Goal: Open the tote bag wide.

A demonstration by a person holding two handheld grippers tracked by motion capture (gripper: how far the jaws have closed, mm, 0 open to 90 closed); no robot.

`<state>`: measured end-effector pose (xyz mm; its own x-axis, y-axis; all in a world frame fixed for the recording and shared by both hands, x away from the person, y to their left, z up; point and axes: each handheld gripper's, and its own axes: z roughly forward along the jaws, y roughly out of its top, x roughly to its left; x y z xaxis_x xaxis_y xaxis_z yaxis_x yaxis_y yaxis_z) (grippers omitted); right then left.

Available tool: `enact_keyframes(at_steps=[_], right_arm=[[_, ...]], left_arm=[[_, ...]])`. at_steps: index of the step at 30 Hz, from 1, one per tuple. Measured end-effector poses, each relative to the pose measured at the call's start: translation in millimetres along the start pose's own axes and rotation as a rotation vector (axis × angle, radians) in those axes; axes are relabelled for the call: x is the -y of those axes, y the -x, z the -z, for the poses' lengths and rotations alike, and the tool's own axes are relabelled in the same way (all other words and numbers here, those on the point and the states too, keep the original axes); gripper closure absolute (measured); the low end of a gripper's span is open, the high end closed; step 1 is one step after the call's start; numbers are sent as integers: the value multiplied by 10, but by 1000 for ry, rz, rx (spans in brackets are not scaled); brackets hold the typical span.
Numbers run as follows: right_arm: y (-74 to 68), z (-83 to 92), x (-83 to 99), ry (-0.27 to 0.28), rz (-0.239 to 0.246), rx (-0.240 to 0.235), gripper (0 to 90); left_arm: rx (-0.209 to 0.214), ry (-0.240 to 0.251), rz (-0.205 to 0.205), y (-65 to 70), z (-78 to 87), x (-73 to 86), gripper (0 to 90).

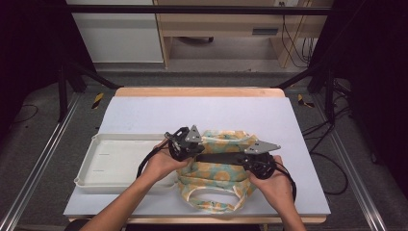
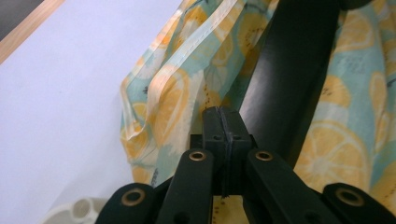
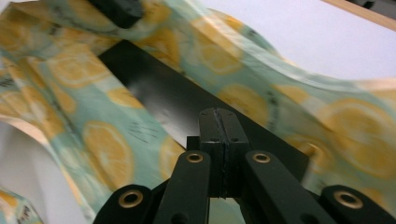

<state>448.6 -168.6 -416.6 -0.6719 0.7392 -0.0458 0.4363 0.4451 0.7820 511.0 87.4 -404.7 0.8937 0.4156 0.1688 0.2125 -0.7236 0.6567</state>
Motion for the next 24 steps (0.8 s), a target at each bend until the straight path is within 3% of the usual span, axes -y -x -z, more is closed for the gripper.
enact_keyframes(at_steps=[10, 24], right_arm=[[-244, -217, -32, -27, 28, -57, 900], [-434, -303, 100, -81, 66, -111, 900]], left_arm=[[-12, -24, 36, -14, 46, 180, 900], [32, -76, 15, 97, 83, 368, 900]])
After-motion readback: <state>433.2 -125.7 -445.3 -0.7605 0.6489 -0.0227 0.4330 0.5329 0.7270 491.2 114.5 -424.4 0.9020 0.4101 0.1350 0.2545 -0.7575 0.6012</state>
